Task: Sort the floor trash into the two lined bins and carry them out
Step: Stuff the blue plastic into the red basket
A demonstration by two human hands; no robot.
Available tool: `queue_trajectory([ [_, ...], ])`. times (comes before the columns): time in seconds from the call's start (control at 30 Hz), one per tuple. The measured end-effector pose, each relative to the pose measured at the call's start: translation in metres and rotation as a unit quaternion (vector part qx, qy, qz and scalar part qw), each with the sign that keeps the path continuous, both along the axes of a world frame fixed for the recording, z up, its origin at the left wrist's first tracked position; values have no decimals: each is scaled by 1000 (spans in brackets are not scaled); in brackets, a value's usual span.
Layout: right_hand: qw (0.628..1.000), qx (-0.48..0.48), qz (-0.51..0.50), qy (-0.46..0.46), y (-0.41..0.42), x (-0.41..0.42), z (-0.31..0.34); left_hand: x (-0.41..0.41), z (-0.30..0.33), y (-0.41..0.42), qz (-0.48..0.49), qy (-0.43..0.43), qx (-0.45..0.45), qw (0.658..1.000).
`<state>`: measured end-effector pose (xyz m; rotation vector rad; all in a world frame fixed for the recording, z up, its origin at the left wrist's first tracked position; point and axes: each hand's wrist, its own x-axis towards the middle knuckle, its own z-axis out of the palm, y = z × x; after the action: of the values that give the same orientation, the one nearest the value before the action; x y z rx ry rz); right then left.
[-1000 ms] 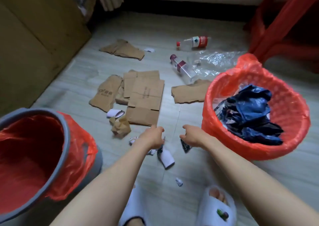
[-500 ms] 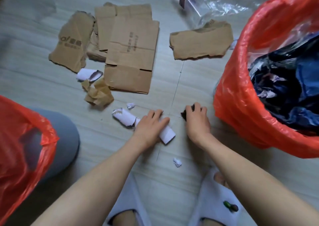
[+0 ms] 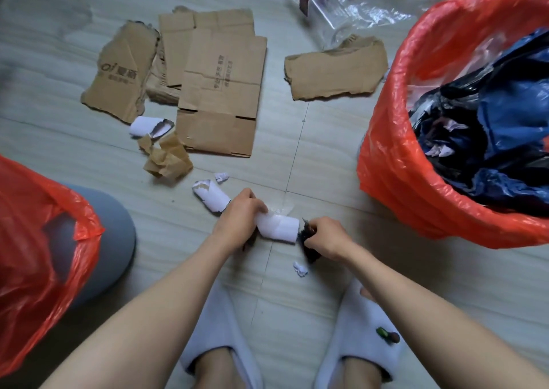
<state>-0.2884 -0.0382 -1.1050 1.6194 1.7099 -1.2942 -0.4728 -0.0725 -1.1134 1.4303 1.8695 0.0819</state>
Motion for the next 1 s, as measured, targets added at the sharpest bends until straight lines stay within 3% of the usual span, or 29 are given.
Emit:
queue_trajectory([
  [0.17,998,-47,30,-9,-28,-4,-9,1,1,-1,116,1,24,993],
  [0.33,979,46,198,-18,-50,-12,-2,-4,4,-4,227,15,41,973],
  [0.53,965,105,239,-13,-68,-18,-4,-16,9,-15,265,64,66,960],
  [0.6,963,110,247,-12,-70,-17,-6,-23,6,-23,211,66,73,973],
  [0.67,961,117,251,-10,-71,-17,-7,-24,4,-32,83,88,43,992],
  [0.73,963,108,249,-2,-70,-16,-9,-20,3,-38,-15,142,-2,990],
  [0.9,986,66,149,39,-57,-4,-15,-13,1,-43,-82,186,-86,975],
  [1.0,991,55,107,52,-50,0,-9,-15,-3,-48,-91,197,-93,972],
])
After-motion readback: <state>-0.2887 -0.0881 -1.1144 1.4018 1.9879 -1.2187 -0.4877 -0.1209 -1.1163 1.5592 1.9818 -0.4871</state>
